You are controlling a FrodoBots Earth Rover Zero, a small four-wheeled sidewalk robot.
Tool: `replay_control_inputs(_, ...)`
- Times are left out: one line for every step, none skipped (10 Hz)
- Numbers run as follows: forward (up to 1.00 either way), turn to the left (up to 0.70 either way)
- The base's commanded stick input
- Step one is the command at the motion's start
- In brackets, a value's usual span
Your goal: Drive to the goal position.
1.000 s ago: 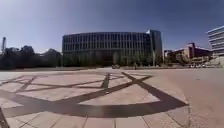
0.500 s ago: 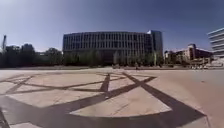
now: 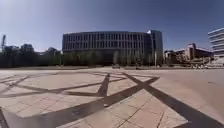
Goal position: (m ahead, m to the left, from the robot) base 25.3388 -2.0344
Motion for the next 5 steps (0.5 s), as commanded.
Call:
replay_control_inputs(0.7,0.14)
replay_control_inputs(0.7,0.14)
replay_control_inputs(0.7,0.14)
replay_control_inputs(0.7,0.14)
replay_control_inputs(0.7,0.1)
